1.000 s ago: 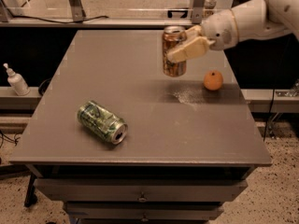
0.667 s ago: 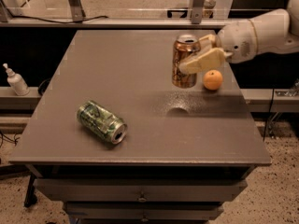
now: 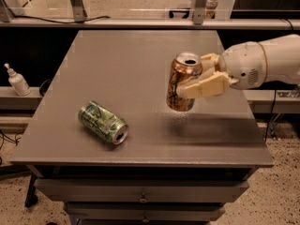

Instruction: Move orange can near green can

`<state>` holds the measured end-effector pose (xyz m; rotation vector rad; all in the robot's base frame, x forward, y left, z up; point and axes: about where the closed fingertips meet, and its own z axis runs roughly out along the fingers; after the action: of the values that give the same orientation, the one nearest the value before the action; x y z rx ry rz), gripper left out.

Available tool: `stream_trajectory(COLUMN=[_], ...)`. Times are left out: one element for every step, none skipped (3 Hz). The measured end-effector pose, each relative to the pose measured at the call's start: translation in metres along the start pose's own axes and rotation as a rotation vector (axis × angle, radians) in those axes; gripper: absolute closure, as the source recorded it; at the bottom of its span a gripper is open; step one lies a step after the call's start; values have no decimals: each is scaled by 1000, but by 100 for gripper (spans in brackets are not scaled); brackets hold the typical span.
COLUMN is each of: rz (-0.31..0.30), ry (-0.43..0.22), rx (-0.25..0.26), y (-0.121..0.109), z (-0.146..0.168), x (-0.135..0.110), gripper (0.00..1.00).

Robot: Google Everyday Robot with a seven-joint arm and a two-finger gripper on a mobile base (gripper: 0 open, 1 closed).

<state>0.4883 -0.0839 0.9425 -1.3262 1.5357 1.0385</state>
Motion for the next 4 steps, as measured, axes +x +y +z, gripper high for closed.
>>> stream_trajectory(rz=[-10, -32, -47, -50], ry=[-38, -45, -20, -8], rx=[-31, -53, -60, -70], y=[30, 50, 60, 65], z=[23, 48, 68, 80], x=[-10, -13, 4, 19], gripper=[100, 100, 100, 100])
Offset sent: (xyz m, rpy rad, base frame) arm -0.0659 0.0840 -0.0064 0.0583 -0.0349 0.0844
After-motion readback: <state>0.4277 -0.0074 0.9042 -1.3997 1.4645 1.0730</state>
